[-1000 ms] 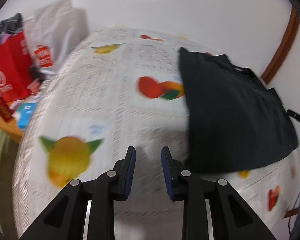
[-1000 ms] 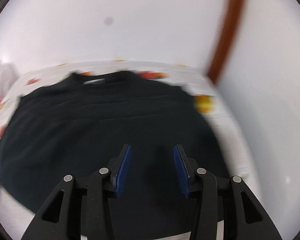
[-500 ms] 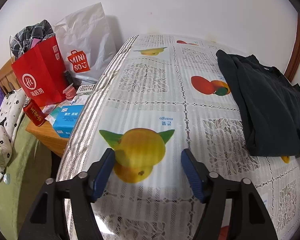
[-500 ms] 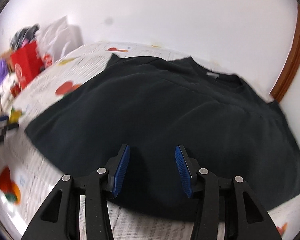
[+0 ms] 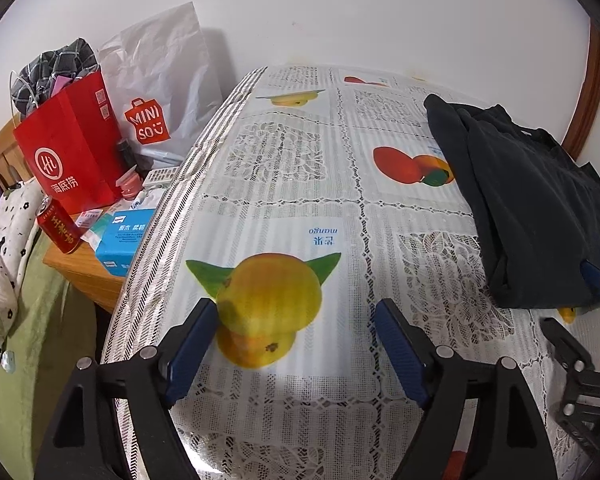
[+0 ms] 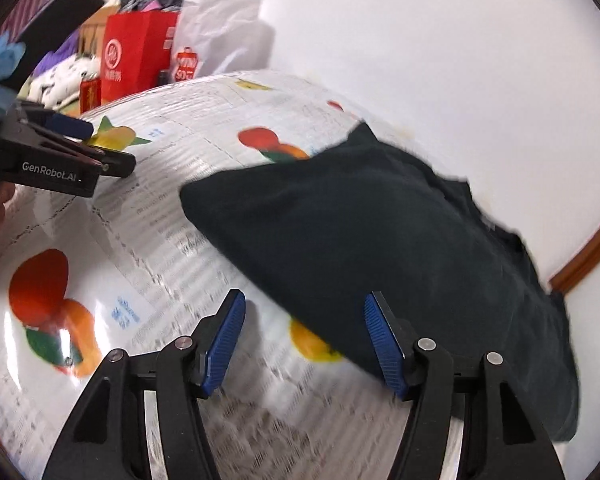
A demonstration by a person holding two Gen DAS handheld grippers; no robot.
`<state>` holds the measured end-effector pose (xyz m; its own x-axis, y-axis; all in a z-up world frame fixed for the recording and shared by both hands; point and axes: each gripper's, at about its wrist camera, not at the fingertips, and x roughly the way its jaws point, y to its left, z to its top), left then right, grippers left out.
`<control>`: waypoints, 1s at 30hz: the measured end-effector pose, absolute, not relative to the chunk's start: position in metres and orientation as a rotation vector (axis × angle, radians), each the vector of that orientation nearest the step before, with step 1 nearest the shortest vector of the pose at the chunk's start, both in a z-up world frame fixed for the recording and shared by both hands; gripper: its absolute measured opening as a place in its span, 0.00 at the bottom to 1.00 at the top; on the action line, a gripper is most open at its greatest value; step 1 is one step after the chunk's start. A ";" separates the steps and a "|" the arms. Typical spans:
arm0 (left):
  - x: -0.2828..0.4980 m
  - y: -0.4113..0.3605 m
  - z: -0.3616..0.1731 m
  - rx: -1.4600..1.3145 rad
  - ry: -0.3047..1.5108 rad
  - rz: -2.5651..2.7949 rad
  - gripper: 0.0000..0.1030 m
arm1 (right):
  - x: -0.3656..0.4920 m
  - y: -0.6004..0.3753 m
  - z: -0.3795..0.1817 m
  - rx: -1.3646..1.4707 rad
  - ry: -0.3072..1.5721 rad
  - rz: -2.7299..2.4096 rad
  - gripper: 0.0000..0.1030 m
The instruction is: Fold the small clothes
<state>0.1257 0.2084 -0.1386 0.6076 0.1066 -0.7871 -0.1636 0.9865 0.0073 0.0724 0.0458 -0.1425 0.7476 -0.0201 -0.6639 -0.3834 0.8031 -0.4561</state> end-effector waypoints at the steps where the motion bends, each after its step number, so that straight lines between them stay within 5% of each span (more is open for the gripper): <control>1: 0.126 0.208 -0.139 -0.068 0.905 0.156 0.78 | 0.074 0.049 -0.143 -0.634 0.703 0.205 0.59; 11: 0.126 0.206 -0.141 -0.069 0.908 0.149 0.82 | 0.108 0.075 -0.150 -0.695 0.657 0.118 0.56; 16: 0.126 0.206 -0.141 -0.070 0.909 0.144 0.83 | 0.111 0.084 -0.156 -0.714 0.675 0.104 0.25; 19: 0.126 0.205 -0.141 -0.069 0.910 0.142 0.84 | 0.112 0.084 -0.153 -0.701 0.670 0.094 0.16; 30: 0.127 0.205 -0.141 -0.071 0.910 0.144 0.85 | 0.124 0.059 -0.102 -0.384 0.712 0.155 0.13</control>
